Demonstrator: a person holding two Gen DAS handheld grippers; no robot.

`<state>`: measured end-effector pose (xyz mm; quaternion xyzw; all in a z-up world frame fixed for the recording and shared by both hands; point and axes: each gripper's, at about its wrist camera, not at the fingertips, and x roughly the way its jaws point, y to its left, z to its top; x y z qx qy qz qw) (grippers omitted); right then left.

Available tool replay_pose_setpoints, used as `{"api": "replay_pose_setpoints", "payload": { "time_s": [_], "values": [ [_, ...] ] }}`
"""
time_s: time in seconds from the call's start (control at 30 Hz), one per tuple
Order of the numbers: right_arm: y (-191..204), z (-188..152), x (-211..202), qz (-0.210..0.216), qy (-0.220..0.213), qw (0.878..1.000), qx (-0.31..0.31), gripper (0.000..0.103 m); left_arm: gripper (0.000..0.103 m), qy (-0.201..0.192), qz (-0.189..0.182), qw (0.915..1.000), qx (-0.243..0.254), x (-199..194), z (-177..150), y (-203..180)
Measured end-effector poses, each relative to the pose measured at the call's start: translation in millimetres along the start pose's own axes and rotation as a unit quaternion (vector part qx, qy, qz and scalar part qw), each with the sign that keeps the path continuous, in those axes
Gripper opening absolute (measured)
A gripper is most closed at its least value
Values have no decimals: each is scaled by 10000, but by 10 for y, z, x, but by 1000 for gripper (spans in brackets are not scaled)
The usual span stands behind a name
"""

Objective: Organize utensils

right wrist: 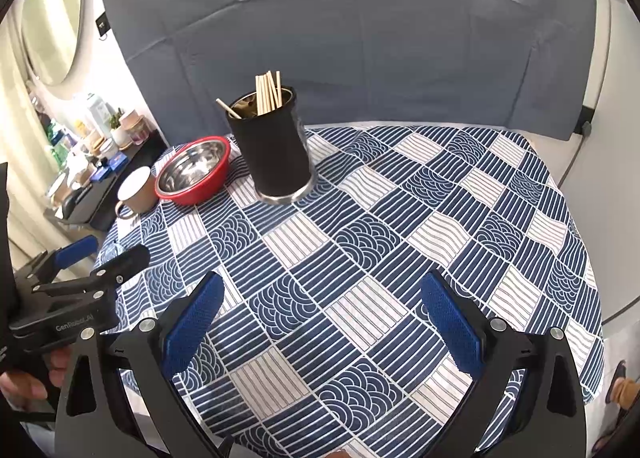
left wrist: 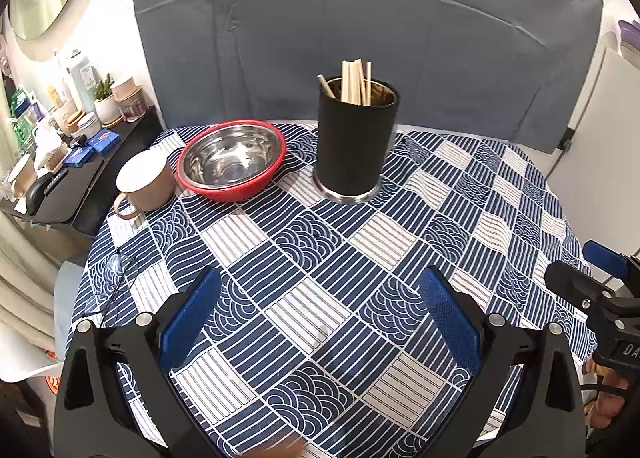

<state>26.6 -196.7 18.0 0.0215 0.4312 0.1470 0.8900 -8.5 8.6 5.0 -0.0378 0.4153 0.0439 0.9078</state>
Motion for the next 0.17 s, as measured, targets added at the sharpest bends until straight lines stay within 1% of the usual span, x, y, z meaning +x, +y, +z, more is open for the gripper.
{"api": "replay_pose_setpoints", "payload": {
  "time_s": [0.17],
  "values": [
    [-12,-25,-14,22,-5,10000,23,95,97,9,2,10000,73,-15,-8,-27]
  ]
}}
